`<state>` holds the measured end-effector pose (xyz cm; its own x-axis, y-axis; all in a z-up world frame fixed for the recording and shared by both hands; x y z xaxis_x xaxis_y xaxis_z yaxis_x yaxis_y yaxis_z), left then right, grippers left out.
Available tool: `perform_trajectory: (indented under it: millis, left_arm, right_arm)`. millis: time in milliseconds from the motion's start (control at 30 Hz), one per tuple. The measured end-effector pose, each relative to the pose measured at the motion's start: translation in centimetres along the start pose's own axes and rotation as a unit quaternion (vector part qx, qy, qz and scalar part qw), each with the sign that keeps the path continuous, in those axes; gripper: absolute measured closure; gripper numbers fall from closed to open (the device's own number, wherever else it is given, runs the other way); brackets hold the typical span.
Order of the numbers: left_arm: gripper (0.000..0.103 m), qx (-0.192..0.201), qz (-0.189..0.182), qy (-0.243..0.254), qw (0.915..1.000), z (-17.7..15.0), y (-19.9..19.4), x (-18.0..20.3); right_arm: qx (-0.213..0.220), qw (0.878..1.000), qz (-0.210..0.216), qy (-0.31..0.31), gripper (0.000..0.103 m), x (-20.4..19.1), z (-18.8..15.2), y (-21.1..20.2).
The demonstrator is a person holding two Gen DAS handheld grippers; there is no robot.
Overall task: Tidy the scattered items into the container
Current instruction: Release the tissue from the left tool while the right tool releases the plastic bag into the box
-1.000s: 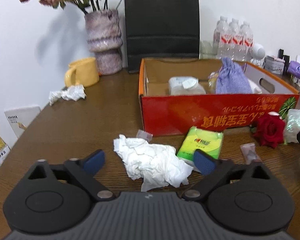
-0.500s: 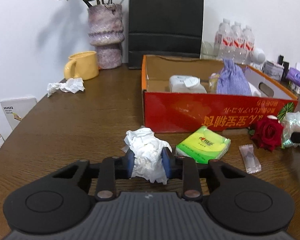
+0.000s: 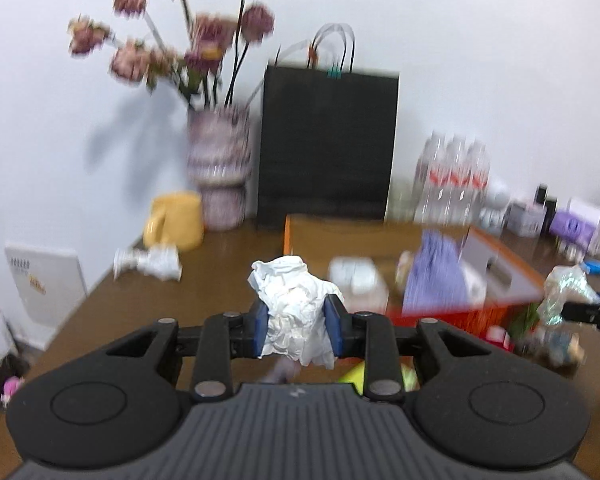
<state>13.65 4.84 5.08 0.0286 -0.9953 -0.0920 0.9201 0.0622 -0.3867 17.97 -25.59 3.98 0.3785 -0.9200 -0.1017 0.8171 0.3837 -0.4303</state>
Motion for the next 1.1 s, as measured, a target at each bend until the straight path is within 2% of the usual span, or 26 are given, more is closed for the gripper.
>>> perform_trajectory:
  millis: [100, 167, 300, 467, 567, 800, 900, 1000, 1100]
  left_arm:
    - [0.073, 0.020, -0.013, 0.004, 0.9997, 3.2, 0.9, 0.4]
    - [0.073, 0.020, -0.022, 0.003, 0.9996, 5.0, 2.1, 0.8]
    - [0.073, -0.003, -0.046, 0.004, 0.9989, 8.3, 6.1, 2.0]
    - [0.072, -0.050, -0.044, 0.018, 0.9976, 10.4, 12.3, 4.0]
    - [0.071, -0.097, -0.044, 0.019, 0.9941, 10.5, 16.1, 4.8]
    - [0.071, -0.189, -0.009, 0.006, 0.9820, 9.4, 24.9, 5.7]
    - [0.070, -0.211, 0.001, 0.010, 0.9774, 8.9, 27.1, 5.8]
    - [0.070, -0.239, -0.002, 0.015, 0.9709, 8.2, 29.0, 6.1]
    - [0.067, -0.266, -0.004, 0.021, 0.9638, 7.4, 30.2, 6.4]
  right_arm:
    - [0.019, 1.000, 0.002, -0.008, 0.075, 0.0, 2.8, 0.2]
    - [0.025, 1.000, 0.000, -0.009, 0.075, 0.0, 4.7, 1.0]
    - [0.013, 1.000, -0.010, 0.003, 0.075, 0.5, 8.5, 4.2]
    - [-0.034, 0.999, -0.032, 0.025, 0.075, 1.7, 11.7, 10.1]
    - [-0.066, 0.996, -0.055, 0.028, 0.075, 2.4, 12.5, 14.1]
    - [-0.134, 0.985, -0.103, 0.028, 0.075, 3.1, 11.6, 21.8]
    - [-0.164, 0.979, -0.113, 0.038, 0.075, 3.6, 11.2, 24.2]
    - [-0.198, 0.973, -0.103, 0.054, 0.074, 4.1, 10.6, 26.3]
    - [-0.203, 0.973, -0.107, 0.041, 0.074, 3.8, 10.4, 27.1]
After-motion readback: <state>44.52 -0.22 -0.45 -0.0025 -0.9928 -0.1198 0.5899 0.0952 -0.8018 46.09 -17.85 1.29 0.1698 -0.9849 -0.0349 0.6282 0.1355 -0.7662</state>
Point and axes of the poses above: each gripper's, at about its wrist camera, not at the fingertips, and y roughly the way its jaws point, x to its right, z to its top, the point moved 1 cm from there along y, roughly the way its jaws point, and after that the axes turned 8 degrees about y, right-handed, at the moved point
